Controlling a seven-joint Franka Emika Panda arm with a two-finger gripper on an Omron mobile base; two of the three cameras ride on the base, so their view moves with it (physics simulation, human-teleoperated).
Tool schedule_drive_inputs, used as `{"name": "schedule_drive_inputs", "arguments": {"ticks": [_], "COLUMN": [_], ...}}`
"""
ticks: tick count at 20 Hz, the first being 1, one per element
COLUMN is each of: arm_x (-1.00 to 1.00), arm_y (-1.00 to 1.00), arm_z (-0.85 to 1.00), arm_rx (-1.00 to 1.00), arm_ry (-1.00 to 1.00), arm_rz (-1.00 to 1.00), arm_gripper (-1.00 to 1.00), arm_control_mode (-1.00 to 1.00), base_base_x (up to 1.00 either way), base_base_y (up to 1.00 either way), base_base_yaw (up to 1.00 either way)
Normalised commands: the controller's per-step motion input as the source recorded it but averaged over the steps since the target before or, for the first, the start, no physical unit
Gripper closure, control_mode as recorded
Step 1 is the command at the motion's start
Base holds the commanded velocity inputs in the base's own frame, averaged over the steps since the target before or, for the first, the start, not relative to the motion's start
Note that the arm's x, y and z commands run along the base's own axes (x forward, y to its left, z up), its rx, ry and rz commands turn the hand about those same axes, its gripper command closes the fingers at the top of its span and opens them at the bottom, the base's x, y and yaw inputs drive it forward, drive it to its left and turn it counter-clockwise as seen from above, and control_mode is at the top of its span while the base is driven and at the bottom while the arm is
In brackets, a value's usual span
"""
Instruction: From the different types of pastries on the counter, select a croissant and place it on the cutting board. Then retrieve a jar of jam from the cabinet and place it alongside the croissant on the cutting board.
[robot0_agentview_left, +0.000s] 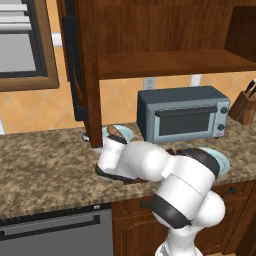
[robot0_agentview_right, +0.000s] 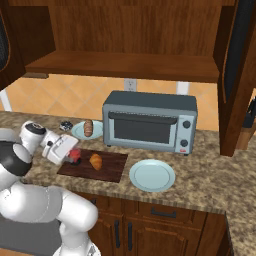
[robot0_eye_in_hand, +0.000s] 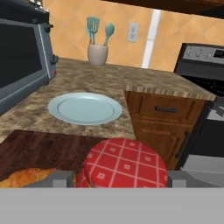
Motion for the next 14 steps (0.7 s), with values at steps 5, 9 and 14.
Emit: {"name": "schedule_drive_inputs", "arguments": {"ticks": [5, 9, 14], "arm_x": [0.43, 0.42, 0.41], "arm_y": [0.05, 0.01, 0.04], "arm_z": [-0.39, -0.33, -0.28], "arm_rx": [0.0, 0.0, 0.0], "arm_ry": [0.0, 0.0, 0.0], "arm_rz": [-0.07, -0.07, -0.07], "arm_gripper": [1.0, 1.0, 1.0], "arm_control_mode": [-1.0, -1.0, -1.0], "base_base_x": [0.0, 0.0, 0.0], "base_base_y": [0.0, 0.0, 0.0], "base_base_yaw": [0.0, 0.0, 0.0]}}
